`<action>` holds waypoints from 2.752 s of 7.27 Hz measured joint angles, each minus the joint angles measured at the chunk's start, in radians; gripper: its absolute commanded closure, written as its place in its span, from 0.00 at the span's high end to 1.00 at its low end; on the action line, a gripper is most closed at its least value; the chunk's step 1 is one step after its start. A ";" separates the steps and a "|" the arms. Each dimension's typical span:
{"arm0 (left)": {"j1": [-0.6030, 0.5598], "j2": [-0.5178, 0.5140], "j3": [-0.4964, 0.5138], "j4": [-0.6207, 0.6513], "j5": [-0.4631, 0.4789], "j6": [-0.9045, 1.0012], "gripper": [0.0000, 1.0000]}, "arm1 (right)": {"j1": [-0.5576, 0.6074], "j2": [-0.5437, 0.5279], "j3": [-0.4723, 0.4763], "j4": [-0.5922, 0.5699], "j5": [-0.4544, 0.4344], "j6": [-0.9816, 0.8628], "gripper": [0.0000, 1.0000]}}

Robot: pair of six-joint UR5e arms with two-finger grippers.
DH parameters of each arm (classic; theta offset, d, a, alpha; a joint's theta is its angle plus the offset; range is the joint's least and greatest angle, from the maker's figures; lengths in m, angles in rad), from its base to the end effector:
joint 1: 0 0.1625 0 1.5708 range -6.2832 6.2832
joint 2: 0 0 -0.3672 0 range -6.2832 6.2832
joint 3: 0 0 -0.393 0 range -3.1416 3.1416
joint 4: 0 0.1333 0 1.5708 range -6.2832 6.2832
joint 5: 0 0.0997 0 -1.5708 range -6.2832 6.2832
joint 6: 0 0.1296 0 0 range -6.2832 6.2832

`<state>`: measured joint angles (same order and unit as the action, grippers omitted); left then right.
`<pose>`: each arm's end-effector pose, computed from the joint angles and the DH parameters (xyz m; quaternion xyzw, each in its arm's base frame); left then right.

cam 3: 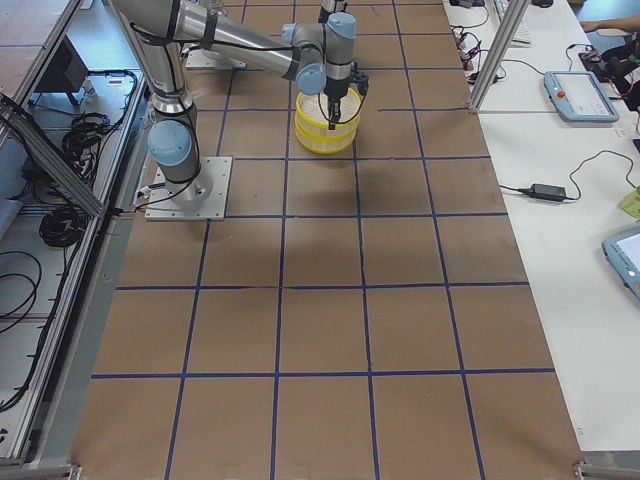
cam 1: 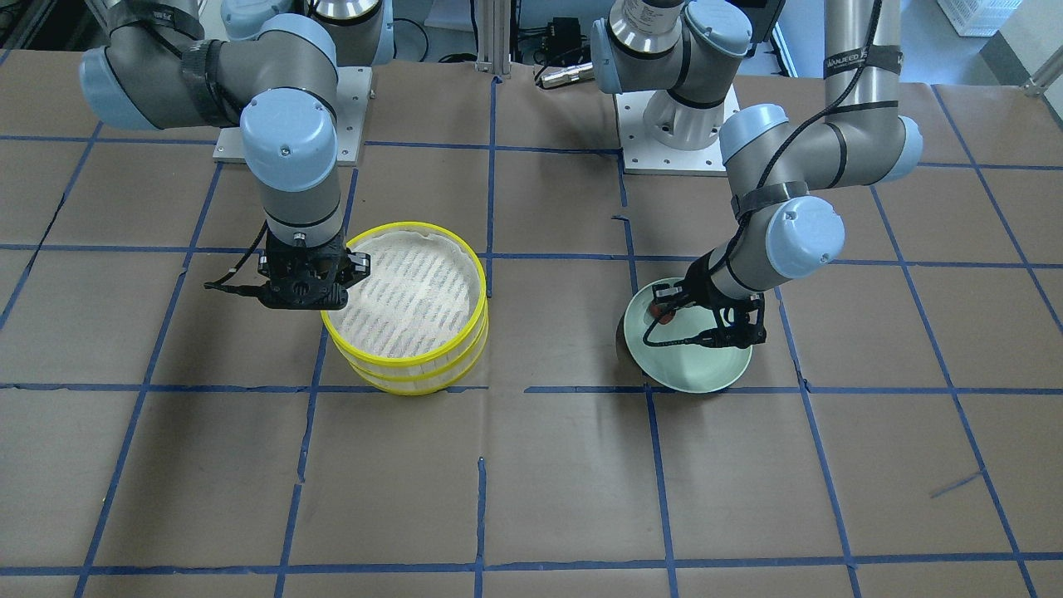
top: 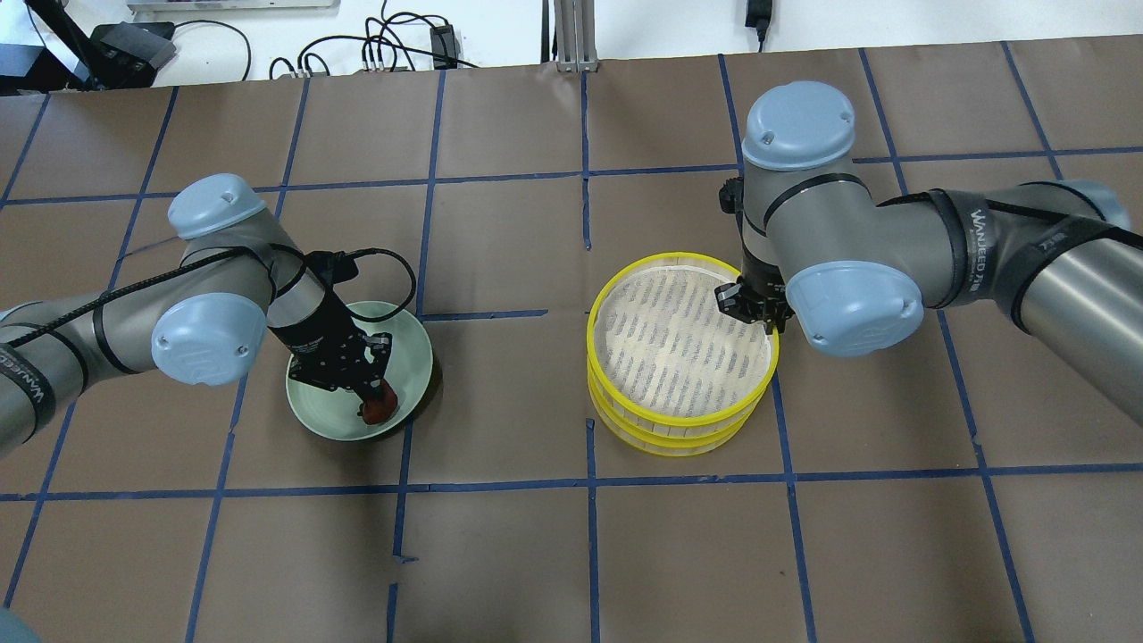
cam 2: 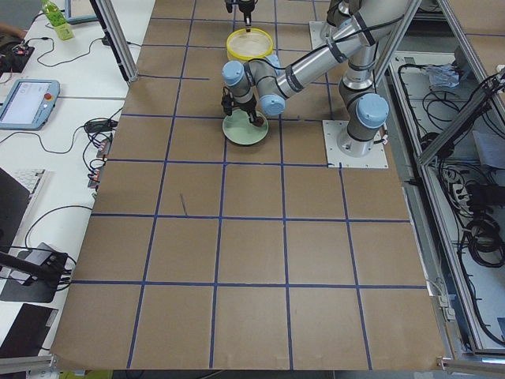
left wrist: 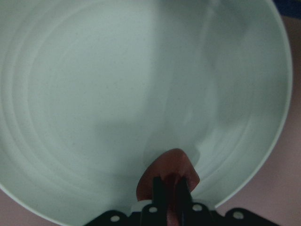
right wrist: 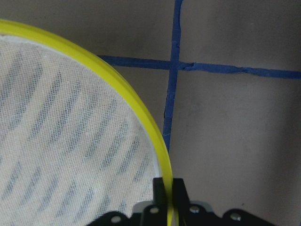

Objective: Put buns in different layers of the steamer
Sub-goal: 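Grasp the brown bun in the green bowl with the left gripper, then lift the brown bun toward the steamer while the right gripper releases the rim and rises, then lower the brown bun into the top steamer tier and open the left gripper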

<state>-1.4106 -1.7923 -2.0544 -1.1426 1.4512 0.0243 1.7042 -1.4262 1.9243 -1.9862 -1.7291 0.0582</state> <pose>-0.0766 -0.4588 0.1150 0.0754 -0.9858 -0.1317 0.0716 0.1766 -0.4676 0.2023 0.0407 -0.9952 -0.0335 0.0826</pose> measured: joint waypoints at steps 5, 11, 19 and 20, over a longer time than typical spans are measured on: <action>-0.152 0.102 0.318 -0.246 -0.035 -0.166 0.00 | 0.002 -0.001 0.001 0.016 -0.003 -0.001 0.21; -0.248 0.093 0.365 -0.252 -0.113 -0.342 0.00 | -0.014 -0.024 -0.018 0.057 -0.003 -0.016 1.00; -0.563 -0.062 0.359 0.215 -0.258 -1.006 0.77 | -0.107 -0.097 -0.453 0.450 0.137 -0.014 1.00; -0.586 -0.088 0.359 0.263 -0.258 -1.061 0.98 | -0.107 -0.097 -0.451 0.452 0.131 -0.016 1.00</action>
<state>-1.9969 -1.8803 -1.6951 -0.8799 1.1927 -1.0366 1.5973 -1.5231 1.4737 -1.5340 -1.5979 0.0423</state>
